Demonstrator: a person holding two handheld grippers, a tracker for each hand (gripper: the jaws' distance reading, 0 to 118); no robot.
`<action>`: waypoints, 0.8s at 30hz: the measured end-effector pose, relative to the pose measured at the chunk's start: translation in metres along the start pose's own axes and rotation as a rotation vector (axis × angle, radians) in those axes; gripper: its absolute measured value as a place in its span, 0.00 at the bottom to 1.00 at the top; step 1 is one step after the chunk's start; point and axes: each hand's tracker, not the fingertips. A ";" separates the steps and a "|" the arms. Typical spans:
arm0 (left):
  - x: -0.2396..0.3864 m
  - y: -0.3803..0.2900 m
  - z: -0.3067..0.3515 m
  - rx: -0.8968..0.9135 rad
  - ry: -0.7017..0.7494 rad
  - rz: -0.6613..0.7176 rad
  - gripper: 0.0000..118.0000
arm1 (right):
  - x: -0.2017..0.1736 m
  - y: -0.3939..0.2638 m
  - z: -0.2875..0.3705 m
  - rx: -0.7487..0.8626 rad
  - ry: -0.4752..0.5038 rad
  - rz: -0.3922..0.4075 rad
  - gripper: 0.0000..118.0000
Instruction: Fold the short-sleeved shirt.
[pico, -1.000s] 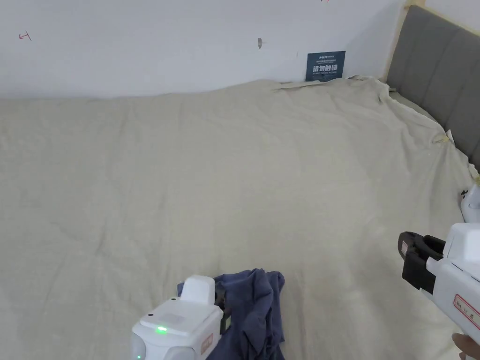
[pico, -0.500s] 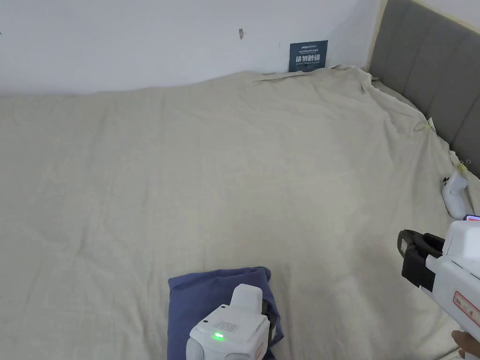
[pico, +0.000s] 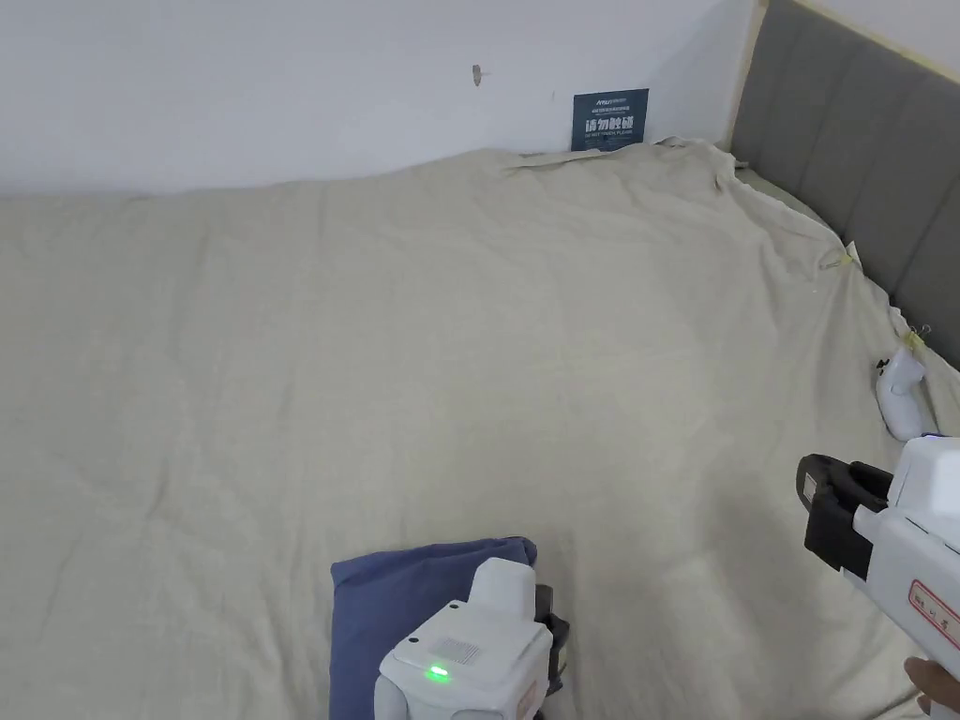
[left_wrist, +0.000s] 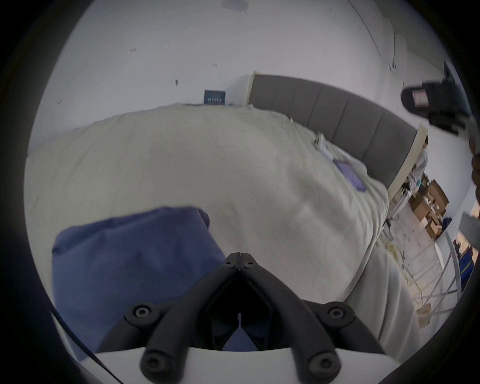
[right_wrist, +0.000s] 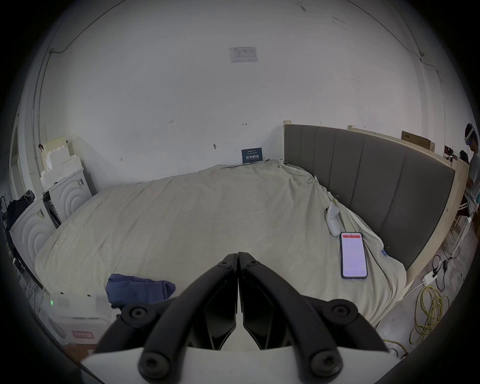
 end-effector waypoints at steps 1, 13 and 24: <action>-0.001 0.008 0.007 0.018 0.000 -0.003 0.00 | -0.002 0.001 0.000 0.005 0.001 0.003 0.00; -0.041 0.085 0.088 0.297 0.132 -0.051 0.00 | -0.038 0.021 0.002 0.096 0.048 0.031 0.00; -0.108 0.106 0.150 0.449 0.362 -0.035 0.00 | -0.068 0.028 -0.010 0.235 0.059 0.064 0.00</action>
